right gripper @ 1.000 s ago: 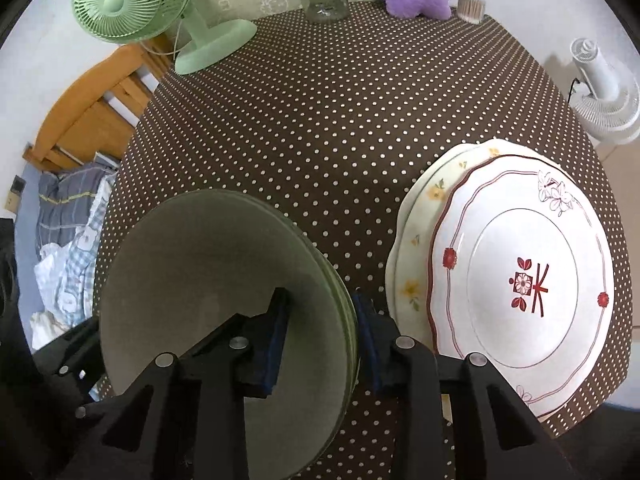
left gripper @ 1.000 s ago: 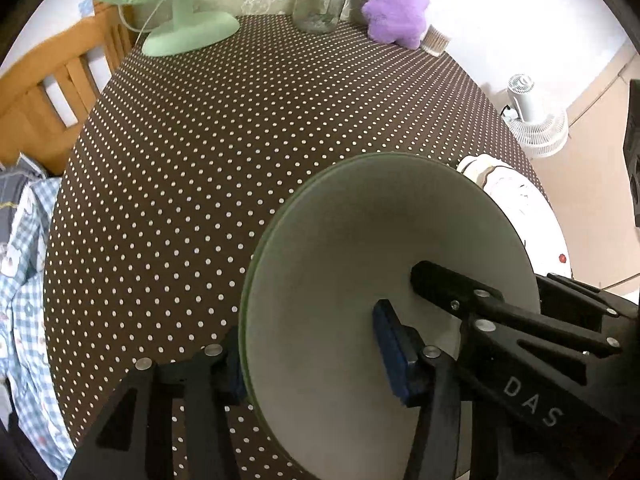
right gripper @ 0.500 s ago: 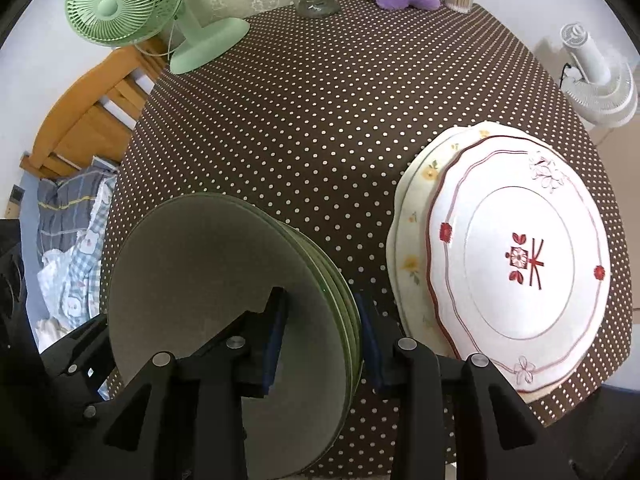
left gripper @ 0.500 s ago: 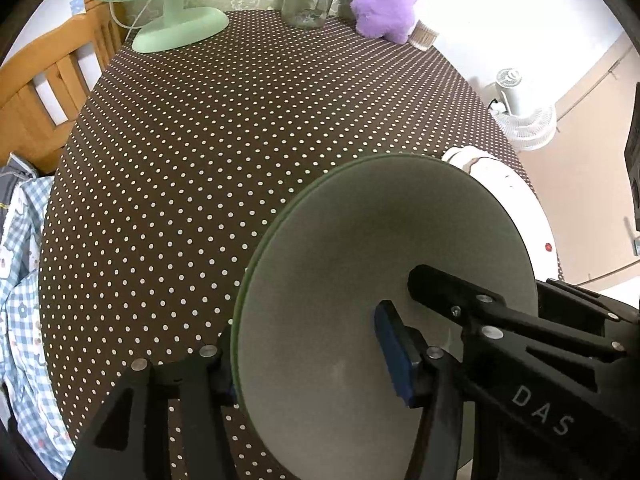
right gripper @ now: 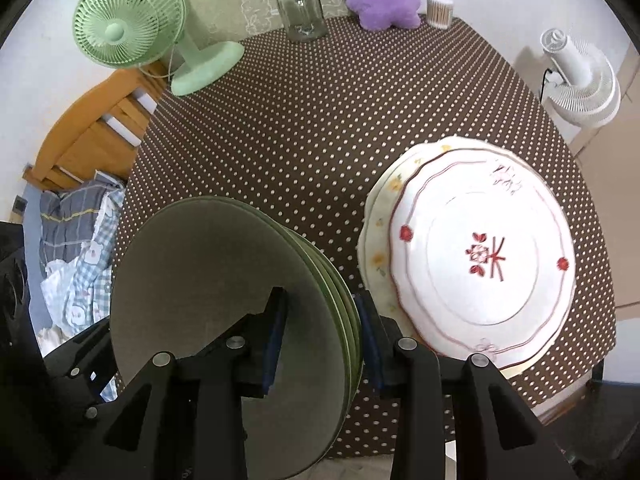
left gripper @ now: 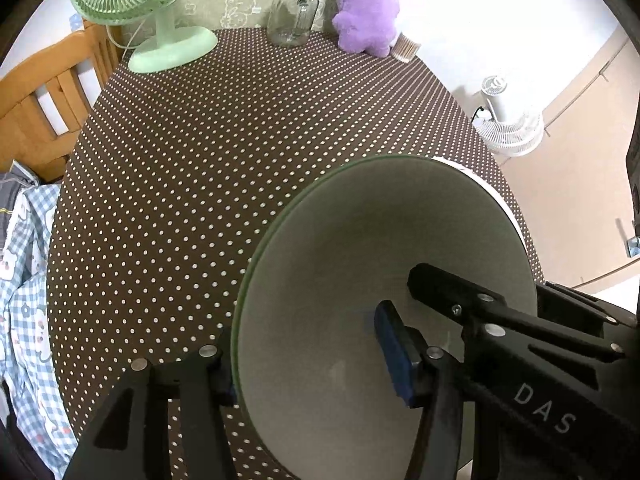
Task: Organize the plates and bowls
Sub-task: 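Lift the nested bowls and carry them over the plate stack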
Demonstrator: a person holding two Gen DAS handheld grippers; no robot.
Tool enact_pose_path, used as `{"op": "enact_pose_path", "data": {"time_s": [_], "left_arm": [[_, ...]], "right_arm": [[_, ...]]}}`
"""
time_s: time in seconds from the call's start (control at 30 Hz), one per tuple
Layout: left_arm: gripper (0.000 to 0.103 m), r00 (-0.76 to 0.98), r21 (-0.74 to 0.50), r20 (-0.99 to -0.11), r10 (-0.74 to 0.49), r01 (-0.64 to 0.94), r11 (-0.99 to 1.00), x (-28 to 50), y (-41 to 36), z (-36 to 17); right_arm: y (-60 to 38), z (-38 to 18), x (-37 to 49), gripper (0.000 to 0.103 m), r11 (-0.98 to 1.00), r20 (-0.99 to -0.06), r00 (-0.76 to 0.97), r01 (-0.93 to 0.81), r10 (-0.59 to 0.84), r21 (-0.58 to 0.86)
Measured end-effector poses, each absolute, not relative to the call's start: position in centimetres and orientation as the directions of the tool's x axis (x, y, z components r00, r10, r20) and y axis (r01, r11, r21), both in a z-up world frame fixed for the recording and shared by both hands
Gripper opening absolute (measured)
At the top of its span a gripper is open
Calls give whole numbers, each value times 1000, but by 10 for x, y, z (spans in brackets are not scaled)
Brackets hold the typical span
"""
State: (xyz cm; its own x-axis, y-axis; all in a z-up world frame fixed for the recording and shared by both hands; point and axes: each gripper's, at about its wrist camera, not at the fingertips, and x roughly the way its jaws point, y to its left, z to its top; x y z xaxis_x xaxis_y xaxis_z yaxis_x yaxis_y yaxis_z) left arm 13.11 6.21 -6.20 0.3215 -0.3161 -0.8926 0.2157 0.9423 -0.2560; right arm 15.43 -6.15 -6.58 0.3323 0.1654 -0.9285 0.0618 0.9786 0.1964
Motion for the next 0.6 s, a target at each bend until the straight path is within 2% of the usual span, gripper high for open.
{"op": "enact_pose_path", "data": {"time_s": [0.6], "left_arm": [[55,377,-241,-880,-288,168,956,131,-36,-29]], "right_arm": [[-134,-34,155,39,978,-909,368,5,194,211]]}}
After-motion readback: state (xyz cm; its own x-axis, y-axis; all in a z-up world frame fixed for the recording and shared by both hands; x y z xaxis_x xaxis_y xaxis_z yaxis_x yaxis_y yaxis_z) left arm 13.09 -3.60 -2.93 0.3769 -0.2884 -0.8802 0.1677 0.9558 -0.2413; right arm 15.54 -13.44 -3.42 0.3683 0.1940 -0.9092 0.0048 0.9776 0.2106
